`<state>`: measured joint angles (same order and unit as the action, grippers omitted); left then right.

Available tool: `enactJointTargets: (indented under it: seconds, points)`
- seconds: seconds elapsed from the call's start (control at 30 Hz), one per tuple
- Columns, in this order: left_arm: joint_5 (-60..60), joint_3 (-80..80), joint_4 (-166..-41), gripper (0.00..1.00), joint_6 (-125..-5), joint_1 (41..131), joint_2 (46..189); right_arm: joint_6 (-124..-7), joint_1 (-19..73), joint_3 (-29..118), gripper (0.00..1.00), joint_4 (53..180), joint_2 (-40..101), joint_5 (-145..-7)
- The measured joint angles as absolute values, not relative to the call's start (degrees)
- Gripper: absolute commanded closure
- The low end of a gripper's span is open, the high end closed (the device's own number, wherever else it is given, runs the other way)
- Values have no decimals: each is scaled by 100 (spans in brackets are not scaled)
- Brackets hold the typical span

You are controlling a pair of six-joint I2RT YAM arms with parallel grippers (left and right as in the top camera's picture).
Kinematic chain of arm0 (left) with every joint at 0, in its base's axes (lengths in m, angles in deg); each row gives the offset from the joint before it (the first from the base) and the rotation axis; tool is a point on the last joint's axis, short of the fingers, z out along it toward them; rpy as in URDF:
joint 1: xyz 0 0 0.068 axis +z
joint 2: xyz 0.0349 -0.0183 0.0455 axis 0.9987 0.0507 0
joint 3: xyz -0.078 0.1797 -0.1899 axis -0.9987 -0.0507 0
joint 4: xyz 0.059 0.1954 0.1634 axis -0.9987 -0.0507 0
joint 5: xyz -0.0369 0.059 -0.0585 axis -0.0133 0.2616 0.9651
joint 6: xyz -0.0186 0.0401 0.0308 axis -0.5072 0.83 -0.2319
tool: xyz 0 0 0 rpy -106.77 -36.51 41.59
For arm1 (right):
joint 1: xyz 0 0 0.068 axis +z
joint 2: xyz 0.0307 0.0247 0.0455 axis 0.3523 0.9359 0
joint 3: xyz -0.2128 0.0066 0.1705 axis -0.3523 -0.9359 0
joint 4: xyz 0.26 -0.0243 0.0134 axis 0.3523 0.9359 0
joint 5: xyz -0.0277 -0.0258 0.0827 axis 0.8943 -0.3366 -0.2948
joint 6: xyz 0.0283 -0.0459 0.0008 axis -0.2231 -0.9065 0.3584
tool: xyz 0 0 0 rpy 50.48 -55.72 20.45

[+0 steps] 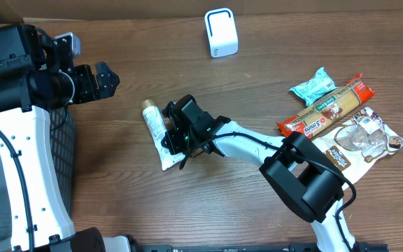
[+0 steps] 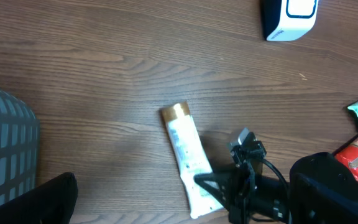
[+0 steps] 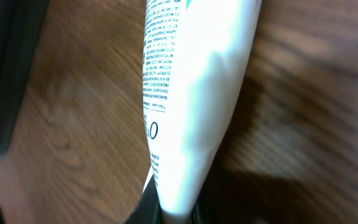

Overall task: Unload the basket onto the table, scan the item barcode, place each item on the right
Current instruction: 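Lower the right gripper and grasp the white tube's middle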

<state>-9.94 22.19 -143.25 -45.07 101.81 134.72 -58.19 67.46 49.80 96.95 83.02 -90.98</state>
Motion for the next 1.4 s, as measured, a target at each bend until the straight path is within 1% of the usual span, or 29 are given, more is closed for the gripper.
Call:
enactJointTargets:
  seconds: [0.17, 0.3, 0.43, 0.57, 0.6, 0.67, 0.7, 0.73, 0.83, 0.97, 1.23, 1.3, 1.33, 1.4]
  points:
    - [-996, 2219, -14325, 0, -4507, 10181, 13472, -5826, 6544, 5041, 96, 10423, 8158, -9441]
    - [-998, 2219, -14325, 0, -4509, 10181, 13472, -5771, 6201, 5033, 96, 10921, 7865, -9443]
    - [-1011, 2219, -14327, 0, -4509, 10181, 13472, -5310, 5876, 5026, 96, 11188, 7614, -9355]
    - [-1011, 2219, -14327, 0, -4507, 10181, 13474, -4652, 5825, 4867, 96, 11280, 7529, -9150]
    - [-1011, 2219, -14325, 0, -4507, 10181, 13474, -4538, 5845, 4770, 91, 11243, 7509, -9111]
    - [-1011, 2219, -14327, 0, -4507, 10181, 13474, -4346, 5919, 4587, 59, 11168, 7487, -9030]
    - [-1011, 2219, -14325, 0, -4507, 10181, 13474, -4291, 5965, 4515, 41, 11175, 7487, -9021]
    - [-1013, 2219, -14325, 0, -4507, 10181, 13474, -4215, 6000, 4460, 32, 11197, 7487, -9006]
    - [-1013, 2219, -14325, 0, -4507, 10181, 13474, -4256, 6094, 4292, 21, 11138, 7483, -9043]
    - [-1013, 2219, -14327, 0, -4507, 10181, 13474, -4744, 6081, 4292, 20, 10615, 7448, -9021]
    - [-1013, 2219, -14327, 0, -4509, 10181, 13474, -5159, 5795, 4287, 32, 9935, 7664, -9032]
    - [-1013, 2219, -14329, 0, -4507, 10181, 13472, -5159, 5723, 4309, 38, 9815, 7811, -9207]
    - [-1013, 2219, -14325, 0, -4509, 10181, 13472, -5172, 5692, 4316, 43, 9789, 7833, -9270]
    - [-1013, 2219, -14327, 0, -4507, 10181, 13472, -5174, 5646, 4316, 59, 9774, 7872, -9366]
